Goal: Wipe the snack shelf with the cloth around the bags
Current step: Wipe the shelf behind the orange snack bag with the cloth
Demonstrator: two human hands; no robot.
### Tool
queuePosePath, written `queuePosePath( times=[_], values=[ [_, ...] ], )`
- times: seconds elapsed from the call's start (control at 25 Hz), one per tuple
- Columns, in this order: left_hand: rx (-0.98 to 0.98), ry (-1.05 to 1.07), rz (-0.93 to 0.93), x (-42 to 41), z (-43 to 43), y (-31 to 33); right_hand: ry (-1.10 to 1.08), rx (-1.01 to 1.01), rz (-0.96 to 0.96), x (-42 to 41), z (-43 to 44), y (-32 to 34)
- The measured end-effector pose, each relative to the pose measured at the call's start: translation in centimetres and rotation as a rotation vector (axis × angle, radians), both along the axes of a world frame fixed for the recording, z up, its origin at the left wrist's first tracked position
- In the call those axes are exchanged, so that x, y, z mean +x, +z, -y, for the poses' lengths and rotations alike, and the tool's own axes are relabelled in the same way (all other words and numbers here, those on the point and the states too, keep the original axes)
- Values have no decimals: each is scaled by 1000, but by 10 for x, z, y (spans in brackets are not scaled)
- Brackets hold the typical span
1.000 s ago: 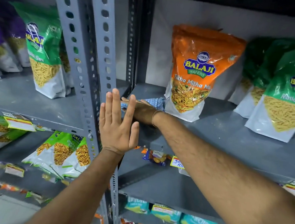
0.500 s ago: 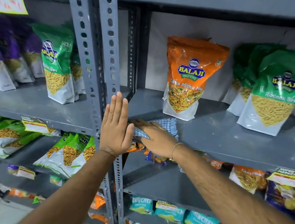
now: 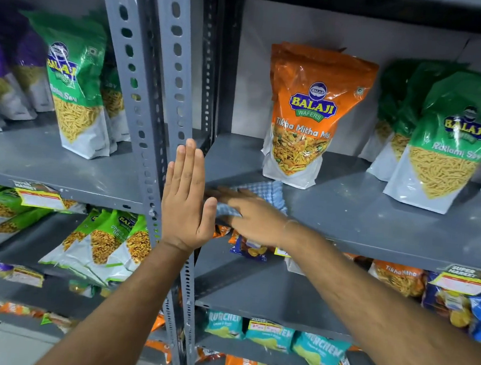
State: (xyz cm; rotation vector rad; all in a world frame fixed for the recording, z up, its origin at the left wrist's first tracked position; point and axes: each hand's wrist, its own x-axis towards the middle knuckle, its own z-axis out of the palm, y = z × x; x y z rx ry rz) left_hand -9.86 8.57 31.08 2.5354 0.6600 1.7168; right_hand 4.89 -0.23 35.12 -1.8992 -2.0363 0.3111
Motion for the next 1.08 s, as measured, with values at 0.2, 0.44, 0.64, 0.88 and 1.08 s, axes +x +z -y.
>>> queuePosePath(
  times=[0.2,0.44,0.64,0.88,1.08],
  values=[
    [-2,-18,-29,-9,-2,4,-43,63,-223,18,53,-3],
    [2,55,-20,0,0,1,-211,105,-196,1,-24,25],
    [36,66,2,3,-3,-2,-86,93,-72,-14,17,8],
    [23,93,-64,15,36,3,-284,218,-209,34,96,34],
    [-132,86,-246,60,50,10,-604,479,-407,130,122,74]
  ],
)
